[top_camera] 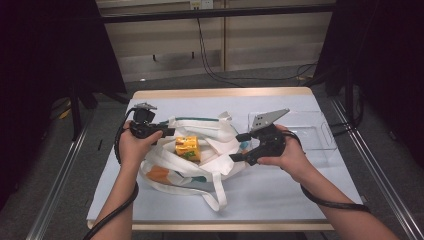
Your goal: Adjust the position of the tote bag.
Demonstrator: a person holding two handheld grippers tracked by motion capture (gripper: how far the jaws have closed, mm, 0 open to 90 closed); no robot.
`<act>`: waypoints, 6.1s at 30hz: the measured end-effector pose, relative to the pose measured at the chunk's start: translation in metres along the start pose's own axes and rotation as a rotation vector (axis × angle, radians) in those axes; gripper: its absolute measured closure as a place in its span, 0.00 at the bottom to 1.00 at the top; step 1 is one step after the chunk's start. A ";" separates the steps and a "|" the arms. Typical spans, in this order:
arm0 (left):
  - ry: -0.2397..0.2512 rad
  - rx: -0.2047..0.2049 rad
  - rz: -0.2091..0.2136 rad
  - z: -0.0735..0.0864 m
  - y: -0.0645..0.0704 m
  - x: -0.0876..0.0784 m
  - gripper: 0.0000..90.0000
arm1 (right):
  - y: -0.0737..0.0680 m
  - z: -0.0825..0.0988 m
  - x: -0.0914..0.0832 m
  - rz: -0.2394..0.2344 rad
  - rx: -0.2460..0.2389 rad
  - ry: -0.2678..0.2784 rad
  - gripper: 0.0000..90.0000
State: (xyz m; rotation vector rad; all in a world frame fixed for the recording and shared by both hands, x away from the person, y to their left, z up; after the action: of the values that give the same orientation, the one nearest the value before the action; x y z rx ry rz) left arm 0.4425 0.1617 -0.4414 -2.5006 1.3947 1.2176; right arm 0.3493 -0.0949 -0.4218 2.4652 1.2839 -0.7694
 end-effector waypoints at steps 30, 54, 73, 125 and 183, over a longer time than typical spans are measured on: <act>-0.022 0.045 0.045 0.031 0.012 -0.003 0.73 | 0.071 -0.019 0.072 0.218 0.108 -0.089 0.47; -0.031 0.065 0.072 0.060 0.025 -0.005 0.91 | 0.088 -0.011 0.081 0.252 0.164 -0.139 0.92; -0.022 0.053 0.083 0.085 0.027 0.003 0.94 | 0.098 0.003 0.088 0.302 0.184 -0.185 0.92; 0.033 0.039 -0.074 0.048 0.031 -0.018 0.19 | 0.056 -0.039 0.049 0.228 -0.014 -0.091 0.32; 0.040 0.022 -0.057 0.044 0.026 -0.012 0.12 | -0.024 -0.044 0.132 -0.022 -0.200 -0.196 0.37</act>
State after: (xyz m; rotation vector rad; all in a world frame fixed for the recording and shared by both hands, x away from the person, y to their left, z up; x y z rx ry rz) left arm 0.3926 0.1715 -0.4557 -2.5457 1.3271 1.1422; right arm 0.4070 0.0285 -0.4594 2.1651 1.2523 -0.8216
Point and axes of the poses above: each handheld gripper's, and its own axes: x roughly forward along the jaws, z roughly out of its underside, y roughly to its right, the point moved 8 cm from there along x, roughly forward along the jaws, and after that the axes turned 12 degrees about z, right-handed, at the moved point
